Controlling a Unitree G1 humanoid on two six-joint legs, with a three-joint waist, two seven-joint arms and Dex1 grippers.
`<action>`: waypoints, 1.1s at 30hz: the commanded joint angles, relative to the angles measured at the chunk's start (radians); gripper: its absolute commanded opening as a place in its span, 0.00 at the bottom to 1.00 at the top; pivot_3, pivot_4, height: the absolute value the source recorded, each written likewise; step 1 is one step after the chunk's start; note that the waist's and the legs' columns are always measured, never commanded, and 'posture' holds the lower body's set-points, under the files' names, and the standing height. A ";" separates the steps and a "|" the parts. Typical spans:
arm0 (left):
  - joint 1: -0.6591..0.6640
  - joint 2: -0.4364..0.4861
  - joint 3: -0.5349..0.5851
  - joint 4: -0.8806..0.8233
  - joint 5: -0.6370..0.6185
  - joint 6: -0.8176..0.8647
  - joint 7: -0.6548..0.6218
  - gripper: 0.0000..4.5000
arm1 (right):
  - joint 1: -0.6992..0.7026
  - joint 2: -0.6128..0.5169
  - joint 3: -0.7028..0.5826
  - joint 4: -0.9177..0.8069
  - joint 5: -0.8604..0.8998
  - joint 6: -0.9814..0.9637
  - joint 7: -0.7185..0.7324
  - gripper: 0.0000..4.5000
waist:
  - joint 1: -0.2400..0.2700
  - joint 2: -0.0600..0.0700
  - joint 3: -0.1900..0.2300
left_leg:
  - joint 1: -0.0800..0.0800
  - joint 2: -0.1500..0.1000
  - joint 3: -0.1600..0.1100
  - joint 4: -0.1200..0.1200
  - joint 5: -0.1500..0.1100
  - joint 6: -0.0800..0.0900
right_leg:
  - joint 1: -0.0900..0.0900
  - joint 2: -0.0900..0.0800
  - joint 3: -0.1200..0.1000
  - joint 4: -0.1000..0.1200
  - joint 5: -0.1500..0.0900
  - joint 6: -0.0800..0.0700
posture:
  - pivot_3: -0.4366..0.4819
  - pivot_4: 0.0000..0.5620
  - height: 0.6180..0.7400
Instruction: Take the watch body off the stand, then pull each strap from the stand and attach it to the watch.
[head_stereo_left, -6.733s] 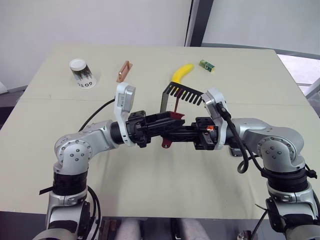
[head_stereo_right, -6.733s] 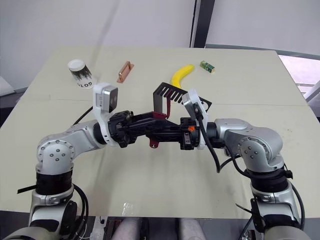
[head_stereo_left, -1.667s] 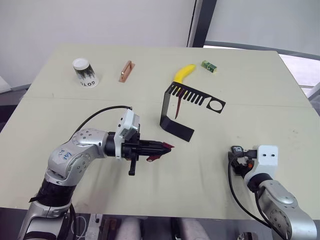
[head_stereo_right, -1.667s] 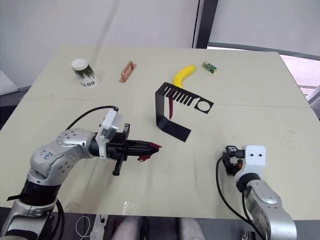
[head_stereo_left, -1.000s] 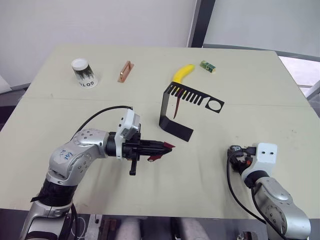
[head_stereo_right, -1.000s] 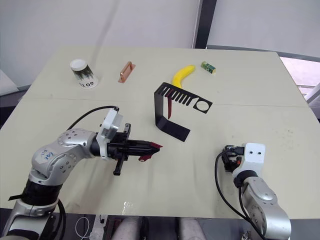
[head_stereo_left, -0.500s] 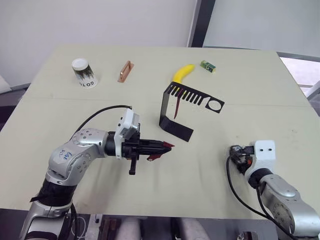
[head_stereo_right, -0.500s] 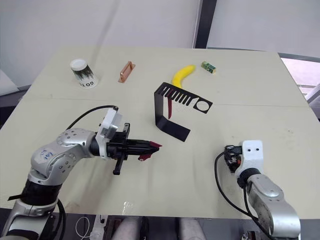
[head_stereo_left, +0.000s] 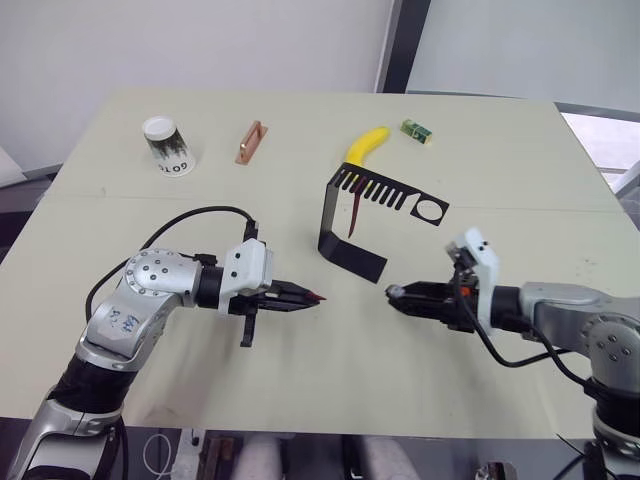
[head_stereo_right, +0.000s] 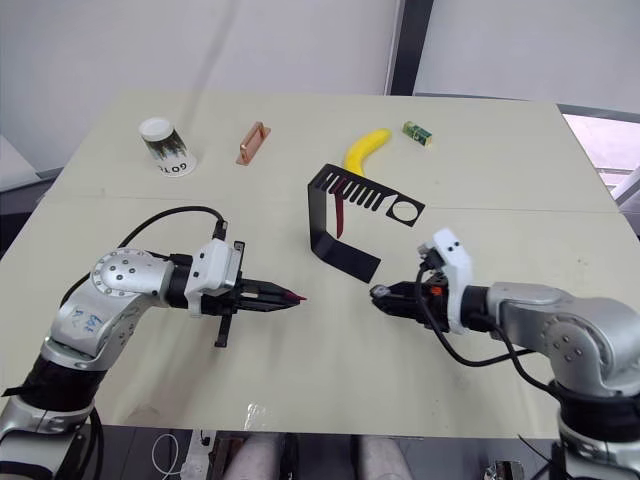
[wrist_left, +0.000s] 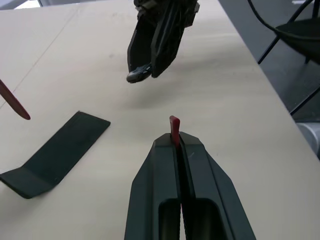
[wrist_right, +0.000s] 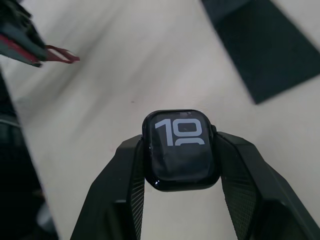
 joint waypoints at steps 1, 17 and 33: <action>0.012 0.007 -0.001 -0.044 0.036 -0.030 0.021 0.00 | -0.070 0.053 -0.009 0.049 0.044 0.099 -0.024 0.36 | 0.000 0.000 0.000 | -0.001 0.000 0.000 0.000 0.000 0.000 | -0.001 0.000 0.000 0.000 0.000 0.000 | 0.48 0.27 1.00; -0.006 -0.021 -0.036 -0.043 0.133 -0.017 0.096 0.00 | -0.237 0.181 0.088 0.311 0.112 0.123 -0.130 0.36 | -0.002 0.000 0.000 | -0.007 0.000 -0.001 0.002 0.000 0.000 | -0.008 -0.001 -0.002 0.004 0.000 0.000 | 0.48 0.27 1.00; -0.030 -0.049 -0.063 -0.012 0.172 -0.023 0.100 0.00 | -0.252 0.166 0.074 0.344 0.211 0.123 -0.216 0.36 | -0.007 0.000 0.000 | -0.012 0.000 0.000 0.004 0.000 0.000 | -0.015 0.000 -0.001 0.009 0.000 0.000 | 0.48 0.27 1.00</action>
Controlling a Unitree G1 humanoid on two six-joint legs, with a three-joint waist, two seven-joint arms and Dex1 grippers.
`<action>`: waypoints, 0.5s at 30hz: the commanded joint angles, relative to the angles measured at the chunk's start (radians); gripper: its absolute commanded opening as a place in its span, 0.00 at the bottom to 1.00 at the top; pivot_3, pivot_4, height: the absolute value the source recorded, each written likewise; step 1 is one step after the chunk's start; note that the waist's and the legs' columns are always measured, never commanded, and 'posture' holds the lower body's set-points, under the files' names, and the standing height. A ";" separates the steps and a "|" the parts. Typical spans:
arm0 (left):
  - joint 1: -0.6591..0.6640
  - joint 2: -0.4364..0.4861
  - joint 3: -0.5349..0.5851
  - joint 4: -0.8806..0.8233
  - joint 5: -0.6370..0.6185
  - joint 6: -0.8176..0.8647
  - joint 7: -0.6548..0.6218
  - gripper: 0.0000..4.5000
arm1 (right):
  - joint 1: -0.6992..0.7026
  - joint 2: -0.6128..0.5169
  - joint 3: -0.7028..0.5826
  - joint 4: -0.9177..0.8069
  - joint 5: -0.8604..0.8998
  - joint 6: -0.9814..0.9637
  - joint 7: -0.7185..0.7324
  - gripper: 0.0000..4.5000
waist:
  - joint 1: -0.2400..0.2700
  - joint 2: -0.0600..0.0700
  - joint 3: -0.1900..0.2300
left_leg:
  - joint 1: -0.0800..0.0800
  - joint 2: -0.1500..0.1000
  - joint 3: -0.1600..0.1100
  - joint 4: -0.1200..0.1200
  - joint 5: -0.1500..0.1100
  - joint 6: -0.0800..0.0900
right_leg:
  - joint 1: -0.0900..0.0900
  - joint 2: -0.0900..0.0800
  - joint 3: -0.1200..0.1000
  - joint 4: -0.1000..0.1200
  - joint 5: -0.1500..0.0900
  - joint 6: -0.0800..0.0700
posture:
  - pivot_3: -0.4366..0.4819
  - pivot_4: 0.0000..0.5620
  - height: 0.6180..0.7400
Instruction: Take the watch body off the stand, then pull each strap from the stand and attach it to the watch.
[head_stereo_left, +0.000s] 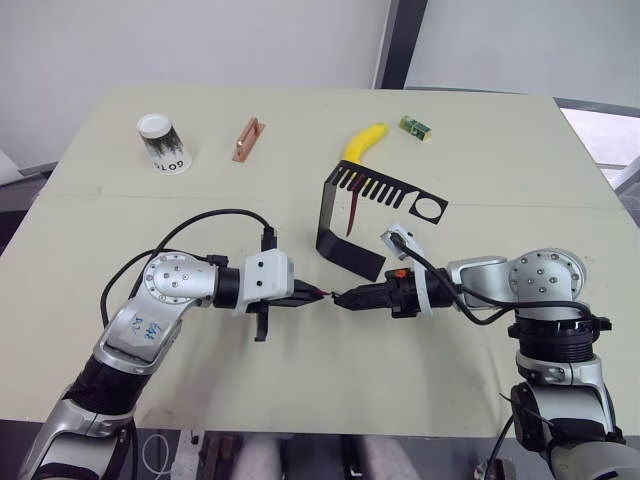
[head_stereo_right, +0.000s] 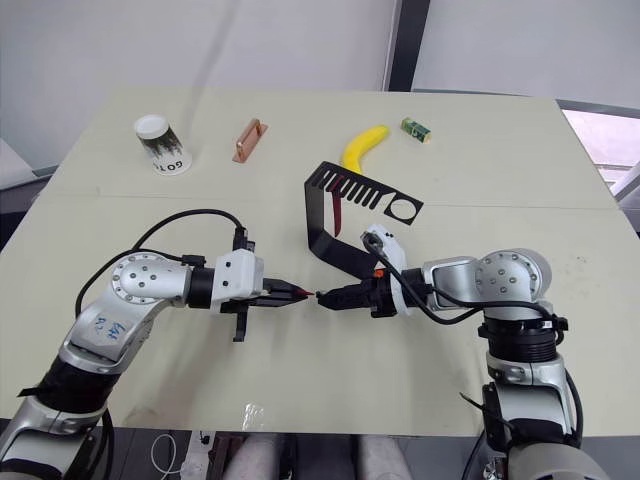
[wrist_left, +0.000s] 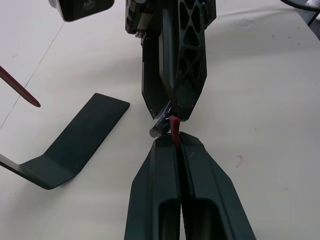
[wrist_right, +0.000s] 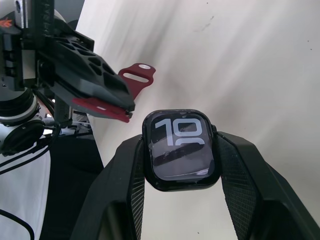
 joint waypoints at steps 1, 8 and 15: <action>-0.015 -0.003 -0.001 -0.010 0.009 -0.018 0.002 0.00 | -0.023 -0.009 -0.018 -0.009 0.047 0.005 -0.028 0.36 | 0.000 0.000 0.000 | 0.000 0.000 0.000 0.000 0.000 0.000 | 0.000 0.000 0.000 0.000 0.000 0.000 | 0.48 0.27 1.00; -0.021 -0.012 -0.005 0.003 0.015 -0.027 -0.001 0.00 | -0.019 -0.010 -0.023 -0.010 0.071 0.005 -0.055 0.36 | 0.000 0.000 0.000 | 0.000 0.000 0.000 0.000 0.000 0.000 | 0.000 0.000 0.000 0.000 0.000 0.000 | 0.48 0.27 1.00; -0.023 -0.027 -0.008 0.004 0.017 -0.024 0.000 0.00 | -0.019 -0.011 -0.025 -0.007 0.088 0.005 -0.076 0.36 | 0.000 0.000 0.000 | -0.001 0.000 0.000 0.000 0.000 0.000 | 0.000 0.000 0.000 0.000 0.000 0.000 | 0.48 0.27 1.00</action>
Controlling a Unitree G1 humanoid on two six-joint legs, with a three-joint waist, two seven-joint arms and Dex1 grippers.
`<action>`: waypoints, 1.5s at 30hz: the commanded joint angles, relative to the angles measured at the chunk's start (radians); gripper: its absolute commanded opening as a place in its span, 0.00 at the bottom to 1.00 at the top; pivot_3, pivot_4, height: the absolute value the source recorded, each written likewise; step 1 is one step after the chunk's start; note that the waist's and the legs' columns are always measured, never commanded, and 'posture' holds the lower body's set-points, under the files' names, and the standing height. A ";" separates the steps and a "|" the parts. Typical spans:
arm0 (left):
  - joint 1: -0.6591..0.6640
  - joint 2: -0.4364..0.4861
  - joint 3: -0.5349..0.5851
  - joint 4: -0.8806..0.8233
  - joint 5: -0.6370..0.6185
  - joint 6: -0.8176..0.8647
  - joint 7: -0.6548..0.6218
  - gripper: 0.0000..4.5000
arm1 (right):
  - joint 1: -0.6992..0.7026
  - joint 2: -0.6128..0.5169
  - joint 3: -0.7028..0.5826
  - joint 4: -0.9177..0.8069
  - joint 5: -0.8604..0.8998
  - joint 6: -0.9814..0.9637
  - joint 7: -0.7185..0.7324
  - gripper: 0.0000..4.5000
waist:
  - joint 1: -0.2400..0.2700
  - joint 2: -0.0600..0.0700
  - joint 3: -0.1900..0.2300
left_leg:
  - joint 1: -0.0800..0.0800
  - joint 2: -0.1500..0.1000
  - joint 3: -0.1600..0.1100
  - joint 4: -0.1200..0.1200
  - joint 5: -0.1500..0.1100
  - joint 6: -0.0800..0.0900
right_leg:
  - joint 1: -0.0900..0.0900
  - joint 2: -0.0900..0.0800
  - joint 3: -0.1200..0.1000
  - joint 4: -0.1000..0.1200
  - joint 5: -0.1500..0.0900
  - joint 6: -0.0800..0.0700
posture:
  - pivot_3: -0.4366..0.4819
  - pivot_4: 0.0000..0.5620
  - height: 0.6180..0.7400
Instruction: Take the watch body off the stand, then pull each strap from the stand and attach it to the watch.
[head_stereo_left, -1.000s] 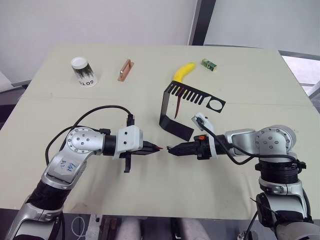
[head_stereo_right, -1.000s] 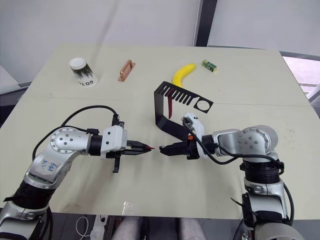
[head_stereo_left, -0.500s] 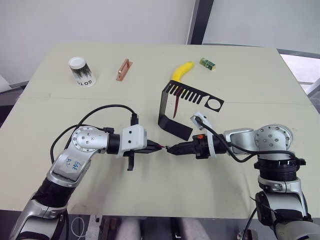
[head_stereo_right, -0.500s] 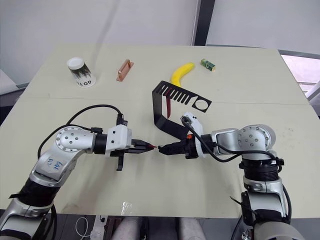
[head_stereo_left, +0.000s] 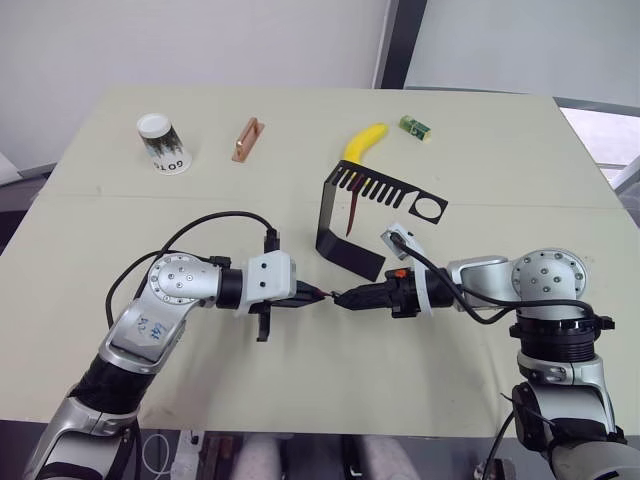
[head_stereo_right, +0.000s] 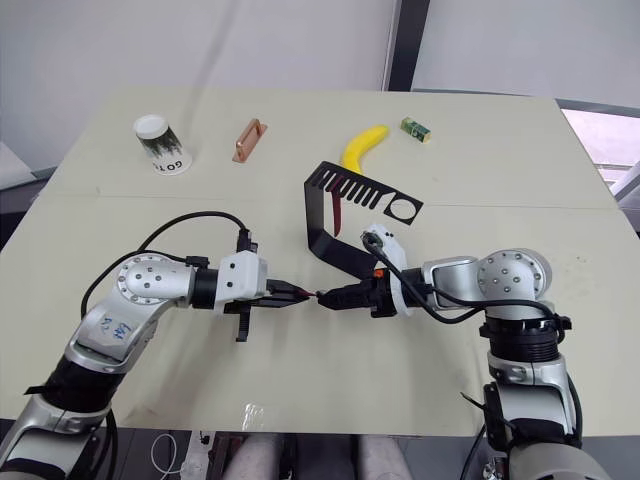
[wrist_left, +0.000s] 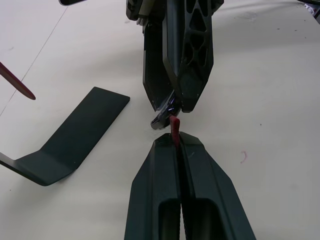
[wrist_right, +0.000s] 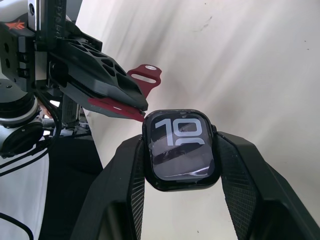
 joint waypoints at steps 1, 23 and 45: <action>-0.022 -0.007 0.000 -0.001 0.001 -0.013 0.002 0.00 | -0.020 -0.006 -0.023 -0.006 0.035 0.005 -0.017 0.36 | 0.000 0.000 0.000 | 0.000 0.000 0.000 0.000 0.000 0.000 | 0.000 0.000 0.000 0.000 0.000 0.000 | 0.48 0.27 1.00; -0.027 -0.017 -0.003 0.015 0.016 -0.016 -0.002 0.00 | -0.022 -0.014 -0.027 0.012 0.047 0.005 -0.031 0.36 | 0.000 0.000 0.000 | 0.000 0.000 0.000 0.001 0.000 0.000 | 0.000 0.000 0.000 0.000 0.000 0.000 | 0.48 0.27 1.00; -0.020 -0.028 -0.019 0.017 0.029 -0.012 0.001 0.00 | -0.026 -0.008 -0.024 0.008 0.068 0.005 -0.047 0.36 | 0.000 0.000 0.000 | -0.001 0.000 0.000 0.001 0.000 0.000 | 0.000 0.000 0.000 0.000 0.000 0.000 | 0.48 0.27 1.00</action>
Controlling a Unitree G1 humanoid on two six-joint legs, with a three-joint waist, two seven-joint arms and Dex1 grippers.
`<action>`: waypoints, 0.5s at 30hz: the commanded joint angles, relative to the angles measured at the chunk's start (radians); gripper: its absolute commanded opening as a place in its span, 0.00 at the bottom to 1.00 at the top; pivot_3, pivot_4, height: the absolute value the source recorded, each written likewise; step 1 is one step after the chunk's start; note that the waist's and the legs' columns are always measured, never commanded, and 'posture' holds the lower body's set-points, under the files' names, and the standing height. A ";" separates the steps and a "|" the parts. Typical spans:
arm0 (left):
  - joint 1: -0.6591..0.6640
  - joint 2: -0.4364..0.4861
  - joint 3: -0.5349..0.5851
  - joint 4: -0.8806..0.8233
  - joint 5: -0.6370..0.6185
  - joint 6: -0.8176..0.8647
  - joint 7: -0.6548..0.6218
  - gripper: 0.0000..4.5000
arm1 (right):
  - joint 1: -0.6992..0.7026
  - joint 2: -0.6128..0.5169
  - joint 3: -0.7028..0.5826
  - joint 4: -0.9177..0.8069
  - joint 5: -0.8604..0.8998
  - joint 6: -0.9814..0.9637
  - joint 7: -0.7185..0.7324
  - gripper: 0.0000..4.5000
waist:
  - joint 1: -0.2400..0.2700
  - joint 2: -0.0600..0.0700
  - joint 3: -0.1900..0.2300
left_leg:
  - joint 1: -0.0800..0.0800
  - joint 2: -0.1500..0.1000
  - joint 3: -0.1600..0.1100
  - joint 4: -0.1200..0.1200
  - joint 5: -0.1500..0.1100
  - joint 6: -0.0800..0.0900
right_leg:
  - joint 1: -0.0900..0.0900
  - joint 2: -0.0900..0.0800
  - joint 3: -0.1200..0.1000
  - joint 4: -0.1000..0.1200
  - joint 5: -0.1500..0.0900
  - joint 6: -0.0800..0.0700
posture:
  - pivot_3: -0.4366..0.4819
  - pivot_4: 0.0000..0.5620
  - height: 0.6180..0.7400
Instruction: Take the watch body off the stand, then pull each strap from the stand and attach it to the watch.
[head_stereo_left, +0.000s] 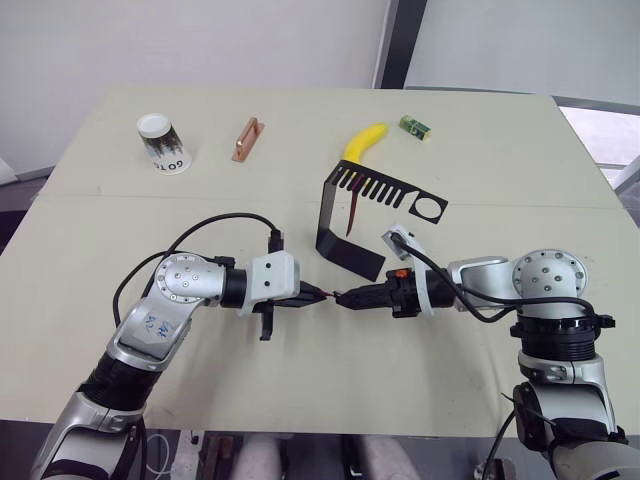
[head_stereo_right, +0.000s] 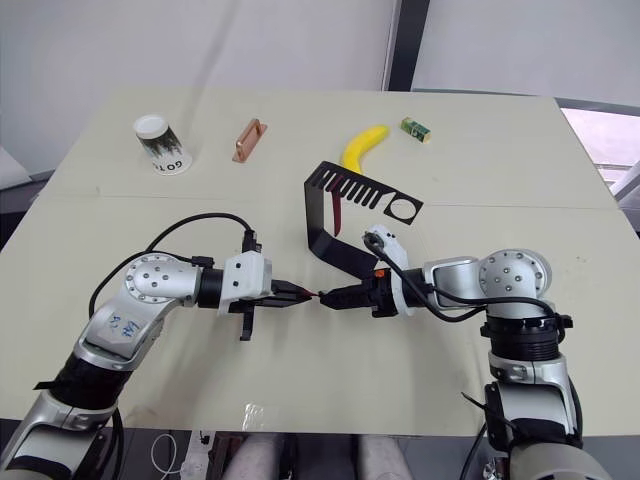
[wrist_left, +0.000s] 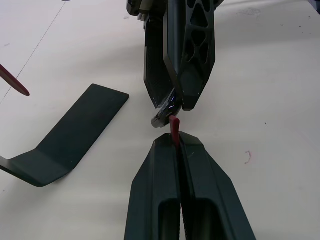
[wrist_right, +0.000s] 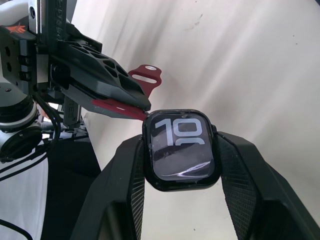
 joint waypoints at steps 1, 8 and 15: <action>-0.009 -0.009 -0.006 -0.018 0.000 -0.002 0.008 0.00 | -0.025 -0.004 -0.022 -0.020 0.040 0.005 -0.011 0.36 | 0.000 0.000 0.000 | 0.000 0.000 0.000 0.000 0.000 0.000 | 0.000 0.000 0.000 0.000 0.000 0.000 | 0.48 0.27 1.00; -0.013 -0.013 -0.009 -0.013 0.001 -0.003 0.012 0.00 | -0.025 -0.003 -0.021 -0.018 0.047 0.005 -0.018 0.36 | 0.000 0.000 0.000 | 0.000 0.000 0.000 0.000 0.000 0.000 | 0.000 0.000 0.000 0.000 0.000 0.000 | 0.48 0.27 1.00; -0.025 -0.026 -0.028 -0.006 0.022 -0.001 0.018 0.00 | -0.024 0.002 -0.020 -0.023 0.061 0.005 -0.032 0.36 | 0.000 0.000 0.000 | 0.000 0.000 0.000 0.000 0.000 0.000 | 0.000 0.000 0.000 0.000 0.000 0.000 | 0.48 0.27 1.00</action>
